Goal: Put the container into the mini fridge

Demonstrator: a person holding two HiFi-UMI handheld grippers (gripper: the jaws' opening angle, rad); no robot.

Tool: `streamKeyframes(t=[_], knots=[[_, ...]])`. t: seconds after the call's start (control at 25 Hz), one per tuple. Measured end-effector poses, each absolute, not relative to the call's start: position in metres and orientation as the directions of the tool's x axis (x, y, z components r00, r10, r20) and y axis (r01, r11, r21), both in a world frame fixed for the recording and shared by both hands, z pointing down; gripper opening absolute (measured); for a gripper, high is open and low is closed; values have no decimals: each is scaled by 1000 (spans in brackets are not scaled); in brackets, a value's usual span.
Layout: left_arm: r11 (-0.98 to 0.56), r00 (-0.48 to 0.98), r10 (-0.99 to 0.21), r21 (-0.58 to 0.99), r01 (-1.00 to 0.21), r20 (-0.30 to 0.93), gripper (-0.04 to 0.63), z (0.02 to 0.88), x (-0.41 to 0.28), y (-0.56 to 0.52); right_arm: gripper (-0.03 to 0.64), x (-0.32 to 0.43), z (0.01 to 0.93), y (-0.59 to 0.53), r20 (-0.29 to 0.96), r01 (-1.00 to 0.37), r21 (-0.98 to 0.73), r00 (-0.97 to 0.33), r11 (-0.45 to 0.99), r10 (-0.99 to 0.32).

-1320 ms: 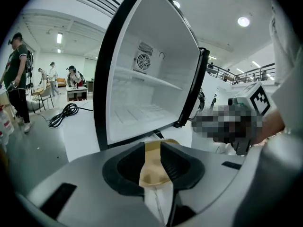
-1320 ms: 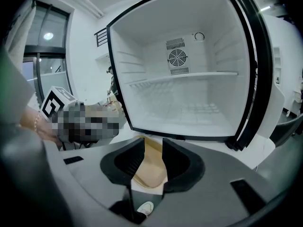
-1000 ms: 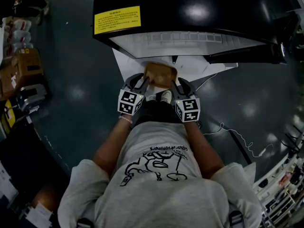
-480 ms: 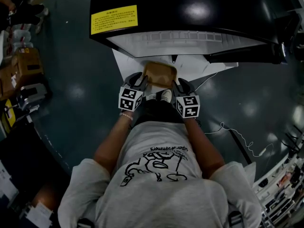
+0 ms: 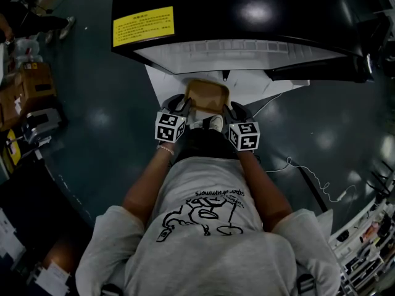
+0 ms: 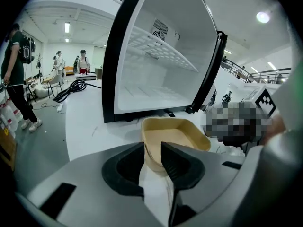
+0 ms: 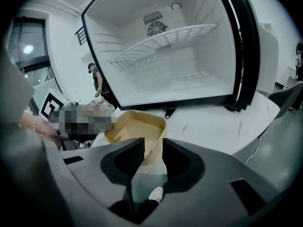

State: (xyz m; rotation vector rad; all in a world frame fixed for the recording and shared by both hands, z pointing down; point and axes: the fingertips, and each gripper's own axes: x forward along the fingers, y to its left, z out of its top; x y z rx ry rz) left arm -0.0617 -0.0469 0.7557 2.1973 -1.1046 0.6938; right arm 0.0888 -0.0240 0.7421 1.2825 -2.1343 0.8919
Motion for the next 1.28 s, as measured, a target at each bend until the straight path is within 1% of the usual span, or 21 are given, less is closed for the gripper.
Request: streamKeyframes(t=[0.64,1.28], knots=[[-486,522,-514,271,-831,681,109,762,-60,-50,112,85,754,-26,701,-887,-335,-461,319,-545],[-489,532,-502,283,-825,682,109,760,-58,-48,112,84,749,-30,690,-885,-355,-466,302,-555]])
